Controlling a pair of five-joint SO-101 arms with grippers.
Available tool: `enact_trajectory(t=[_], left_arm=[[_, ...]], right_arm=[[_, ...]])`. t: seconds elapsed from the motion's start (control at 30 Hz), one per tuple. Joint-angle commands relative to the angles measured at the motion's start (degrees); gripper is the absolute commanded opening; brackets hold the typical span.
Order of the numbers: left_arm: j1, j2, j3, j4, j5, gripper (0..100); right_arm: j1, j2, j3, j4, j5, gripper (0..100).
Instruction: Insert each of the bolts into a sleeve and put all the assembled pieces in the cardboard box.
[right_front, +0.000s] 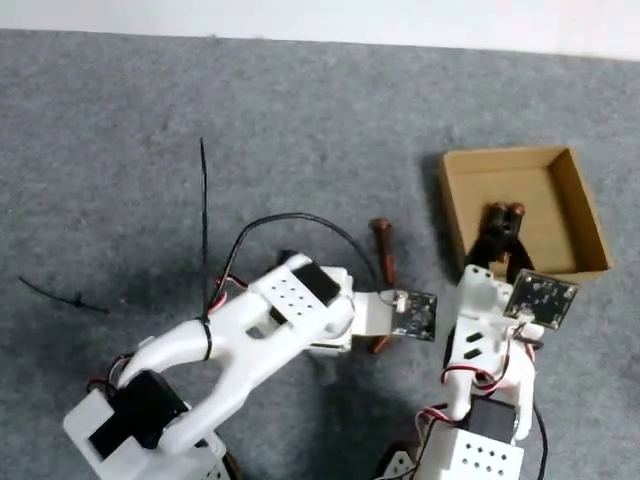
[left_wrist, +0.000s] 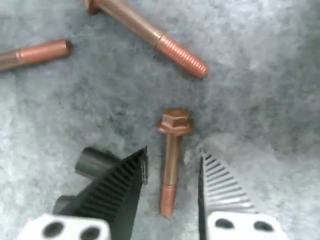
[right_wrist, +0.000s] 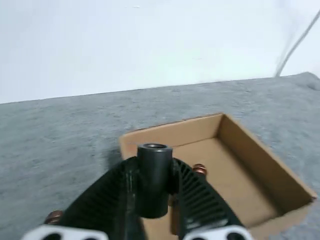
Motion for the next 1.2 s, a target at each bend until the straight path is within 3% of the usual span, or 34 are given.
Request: enact_trajectory(t=[0.0, 0.43, 0.63, 1.03, 1.1, 1.17], left_arm=[[3.03, -2.77, 0.4, 0.18, 0.0, 16], [2.51, -2.51, 4.88, -6.95, 1.05, 16], [0.75, 5.23, 4.35, -10.29, 1.14, 16], [0.66, 7.16, 1.98, -9.32, 1.32, 16], [0.66, 7.25, 1.98, -8.88, 2.2, 13], [0.66, 7.52, 1.63, -7.91, 2.11, 2]], right_arm=[[2.95, -1.27, 5.85, -0.13, 0.0, 0.5], [4.26, -1.27, 5.85, -0.13, 0.0, 0.5], [4.18, -1.27, 5.85, -0.13, 0.0, 0.5], [4.09, -1.27, 5.85, -0.13, 0.0, 0.5], [4.09, -1.27, 5.85, -0.13, 0.0, 0.5], [4.09, -1.27, 5.85, -0.13, 0.0, 0.5]])
